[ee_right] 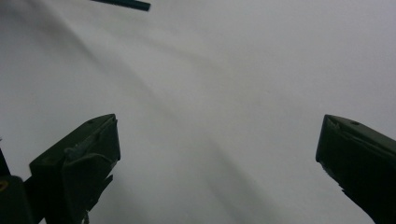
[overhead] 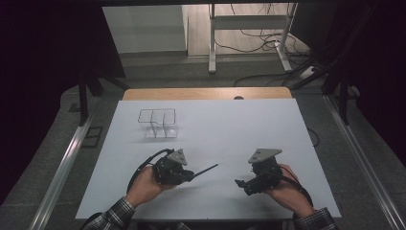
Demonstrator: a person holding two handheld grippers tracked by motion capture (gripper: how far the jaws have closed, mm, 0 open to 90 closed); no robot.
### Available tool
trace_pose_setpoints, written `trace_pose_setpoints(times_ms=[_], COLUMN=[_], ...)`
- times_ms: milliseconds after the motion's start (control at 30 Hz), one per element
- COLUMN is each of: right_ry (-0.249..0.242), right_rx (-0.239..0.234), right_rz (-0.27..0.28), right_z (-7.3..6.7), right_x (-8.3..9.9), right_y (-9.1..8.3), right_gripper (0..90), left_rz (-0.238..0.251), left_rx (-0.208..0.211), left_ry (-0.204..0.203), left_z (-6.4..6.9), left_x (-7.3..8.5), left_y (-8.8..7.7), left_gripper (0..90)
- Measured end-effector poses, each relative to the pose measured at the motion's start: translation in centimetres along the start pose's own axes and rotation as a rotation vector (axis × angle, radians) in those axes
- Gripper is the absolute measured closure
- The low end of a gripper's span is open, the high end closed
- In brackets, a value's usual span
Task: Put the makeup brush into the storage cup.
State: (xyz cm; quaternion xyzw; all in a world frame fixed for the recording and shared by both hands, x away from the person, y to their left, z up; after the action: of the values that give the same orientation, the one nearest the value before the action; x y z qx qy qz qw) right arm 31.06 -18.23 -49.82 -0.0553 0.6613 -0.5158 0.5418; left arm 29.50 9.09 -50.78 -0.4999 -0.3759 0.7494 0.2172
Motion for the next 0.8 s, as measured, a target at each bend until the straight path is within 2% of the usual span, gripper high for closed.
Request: trace_pose_setpoints(times_ms=[133, 200, 233, 367, 467, 500, 567, 800], right_ry=[-0.01, -0.032, -0.053, -0.088, -0.095, -0.114, -0.112, -0.171], right_rx=[-0.017, -0.026, -0.032, -0.044, -0.045, -0.043, -0.044, -0.088], right_rz=[-0.007, -0.009, -0.017, -0.026, -0.032, -0.041, -0.041, -0.041], right_z=[-0.5, -0.9, -1.4, -2.2, -2.6, -2.9, -3.0, -3.9], right_x=[-0.5, -0.9, -1.2, -2.1, -2.5, -3.0, -3.1, -4.5], right_y=[0.4, 0.7, 1.0, 1.6, 2.0, 2.3, 2.4, 3.3], right_gripper=[0.0, 0.0, 0.0, 0.0, 1.3, 3.6, 4.6, 17.0], left_rz=[-0.007, -0.007, -0.019, -0.015, -0.021, -0.019, -0.023, -0.019], left_rx=[0.008, 0.012, 0.013, 0.02, 0.025, 0.027, 0.031, 0.037], left_ry=[0.009, 0.014, 0.029, 0.03, 0.039, 0.038, 0.044, 0.048], left_z=[0.1, 0.2, 0.2, 0.4, 0.4, 0.5, 0.5, 0.7], left_x=[-0.3, -0.4, -0.5, -0.8, -0.8, -0.9, -0.9, -1.1], left_y=[0.3, 0.4, 0.4, 0.5, 0.5, 0.6, 0.6, 0.6], left_gripper=[83.0, 83.0, 83.0, 83.0, 83.0, 83.0, 83.0, 83.0])
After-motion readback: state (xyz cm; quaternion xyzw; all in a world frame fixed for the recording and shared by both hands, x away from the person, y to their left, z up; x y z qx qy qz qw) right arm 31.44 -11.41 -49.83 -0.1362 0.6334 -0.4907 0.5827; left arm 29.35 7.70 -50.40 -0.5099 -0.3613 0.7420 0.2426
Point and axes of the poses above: each handheld gripper's, and its own axes: y roughly forward along the jaws, x roughly out of its underside, z roughly to its right, the point moved 4 cm from there along y, roughly forward along the jaws, and after that the axes turned 6 degrees about x, right-handed, at the moved point
